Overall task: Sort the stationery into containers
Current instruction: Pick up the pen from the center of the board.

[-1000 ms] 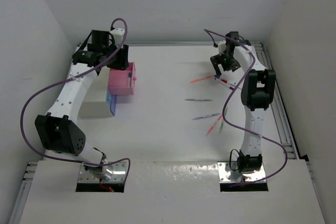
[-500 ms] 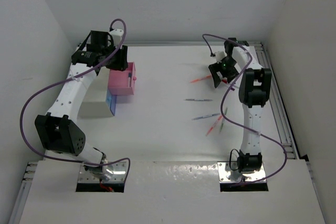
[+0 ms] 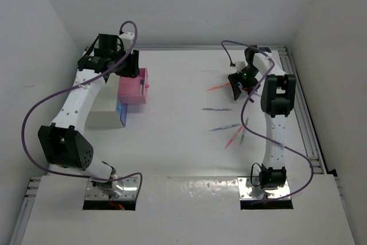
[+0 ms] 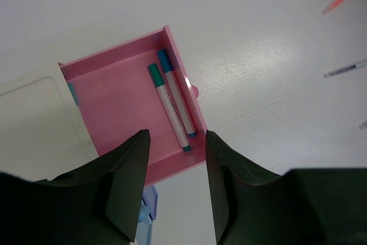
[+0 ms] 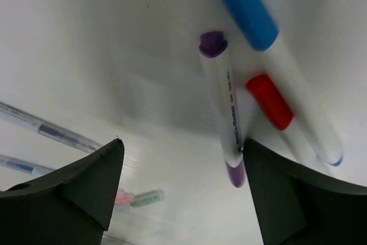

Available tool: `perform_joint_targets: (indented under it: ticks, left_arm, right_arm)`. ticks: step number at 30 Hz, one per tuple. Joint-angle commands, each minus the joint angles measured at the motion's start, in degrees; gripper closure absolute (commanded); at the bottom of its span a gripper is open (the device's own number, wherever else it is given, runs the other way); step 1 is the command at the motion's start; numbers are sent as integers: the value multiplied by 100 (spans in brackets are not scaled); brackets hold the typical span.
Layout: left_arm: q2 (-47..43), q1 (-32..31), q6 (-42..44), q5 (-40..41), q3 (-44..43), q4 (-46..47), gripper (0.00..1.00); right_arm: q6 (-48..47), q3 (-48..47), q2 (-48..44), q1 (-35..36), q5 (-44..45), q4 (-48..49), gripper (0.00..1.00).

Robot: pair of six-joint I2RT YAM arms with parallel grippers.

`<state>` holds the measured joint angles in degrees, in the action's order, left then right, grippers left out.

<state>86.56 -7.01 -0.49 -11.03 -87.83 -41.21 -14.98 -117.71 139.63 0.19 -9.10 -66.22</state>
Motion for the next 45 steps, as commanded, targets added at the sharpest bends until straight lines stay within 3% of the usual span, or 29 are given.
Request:
perform_joint_targets:
  ticks: [1,8,15,20,33,37,41,45]
  left_arm:
    - [-34,68,-47,-119,-32,69,51]
    - [-78,94,-21,-66,-23,-1,51]
    - [-175,155,-12,-23,56,-36,51]
    - [-245,191,-21,-57,170,-27,51]
    - [-245,226,23,-233,275,34,50]
    - [-324,261,497,-697,293,52,50]
    - [-552,331,734,-1085,442,139,48]
    - [-921,331,980,-1550,1037,656,48]
  right_arm:
    - [83,344,-121,25,-109,-234,18]
    - [372,1249,-558,253,-329,387,34]
    - [847,2585,-1219,491,758,1778,54]
    - [1268,2657,-1281,377,1147,2138,64]
    - [1718,2376,-1009,263,1051,2306,68]
    - [1569,2340,-912,271,946,2280,81]
    - [1323,2445,-973,254,937,2350,99]
    - [1103,2639,-1280,263,472,2350,100]
